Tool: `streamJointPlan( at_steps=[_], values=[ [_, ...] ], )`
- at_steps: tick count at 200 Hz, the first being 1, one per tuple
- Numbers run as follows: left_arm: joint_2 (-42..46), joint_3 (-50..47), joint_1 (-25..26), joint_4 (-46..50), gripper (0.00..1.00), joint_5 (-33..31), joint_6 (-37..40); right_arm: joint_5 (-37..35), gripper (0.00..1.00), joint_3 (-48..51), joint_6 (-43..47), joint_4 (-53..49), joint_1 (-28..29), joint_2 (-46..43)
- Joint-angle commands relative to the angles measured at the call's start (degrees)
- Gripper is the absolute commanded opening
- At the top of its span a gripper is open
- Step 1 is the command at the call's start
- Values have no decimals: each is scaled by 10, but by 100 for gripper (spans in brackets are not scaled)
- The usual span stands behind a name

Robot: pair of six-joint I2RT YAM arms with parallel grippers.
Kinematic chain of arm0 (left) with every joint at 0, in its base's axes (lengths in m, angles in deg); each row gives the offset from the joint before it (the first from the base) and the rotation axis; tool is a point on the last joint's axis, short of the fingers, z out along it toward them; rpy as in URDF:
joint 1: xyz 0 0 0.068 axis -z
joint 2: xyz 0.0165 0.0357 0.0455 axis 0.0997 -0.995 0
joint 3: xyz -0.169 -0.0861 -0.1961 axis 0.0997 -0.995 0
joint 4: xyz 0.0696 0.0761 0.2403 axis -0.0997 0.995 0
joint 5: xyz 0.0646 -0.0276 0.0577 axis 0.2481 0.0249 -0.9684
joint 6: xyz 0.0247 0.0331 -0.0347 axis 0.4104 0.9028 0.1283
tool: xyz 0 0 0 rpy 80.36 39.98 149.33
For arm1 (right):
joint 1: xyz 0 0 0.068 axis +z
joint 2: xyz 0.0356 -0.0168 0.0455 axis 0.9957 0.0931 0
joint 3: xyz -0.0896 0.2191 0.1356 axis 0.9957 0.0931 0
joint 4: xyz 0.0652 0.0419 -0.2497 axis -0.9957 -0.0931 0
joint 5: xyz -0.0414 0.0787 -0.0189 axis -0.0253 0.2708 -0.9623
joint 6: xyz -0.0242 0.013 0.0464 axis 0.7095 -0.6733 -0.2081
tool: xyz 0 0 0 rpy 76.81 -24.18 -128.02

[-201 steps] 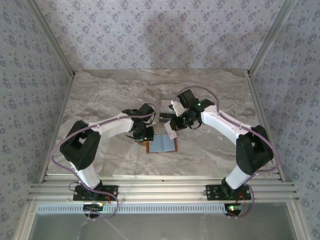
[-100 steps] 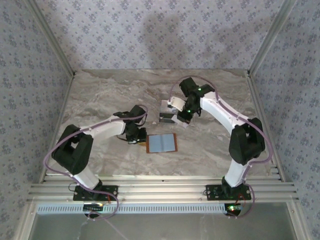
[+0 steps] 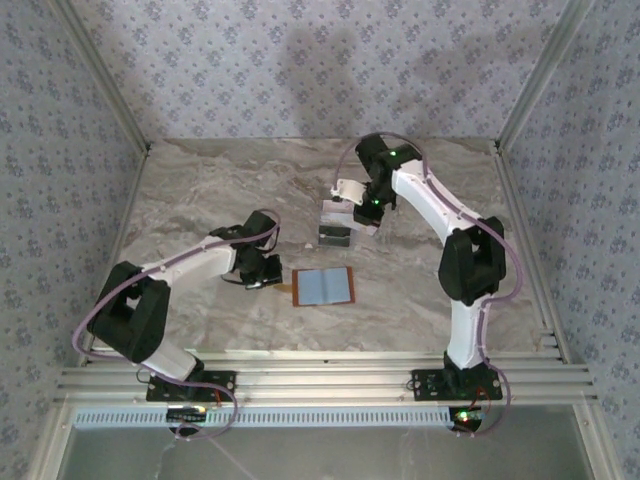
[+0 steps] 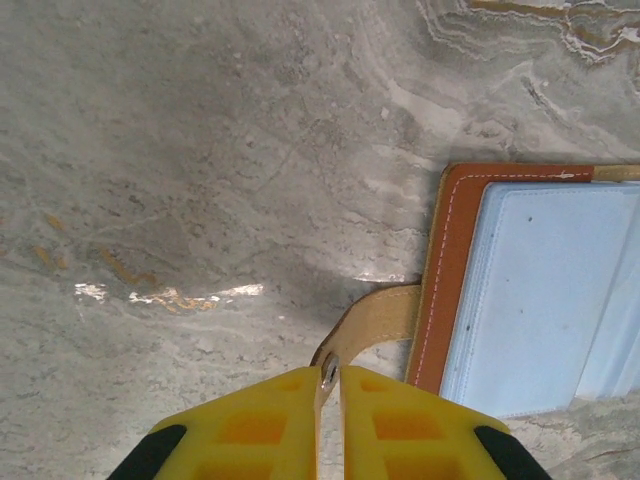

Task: Take the credit cards out of the card holder

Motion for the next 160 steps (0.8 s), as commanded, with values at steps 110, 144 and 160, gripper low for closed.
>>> streamJointPlan(
  at_steps=[110,144,160],
  values=[
    [22,-21,-8,3,14,3,-4,-22,0,-215,97,-56,6,135],
    [23,-22,-8,3,14,3,-5,-27,0,-233,108,-42,12,155],
    [24,-23,-8,2,14,3,-7,-30,0,-239,112,-34,14,163]
  ],
)
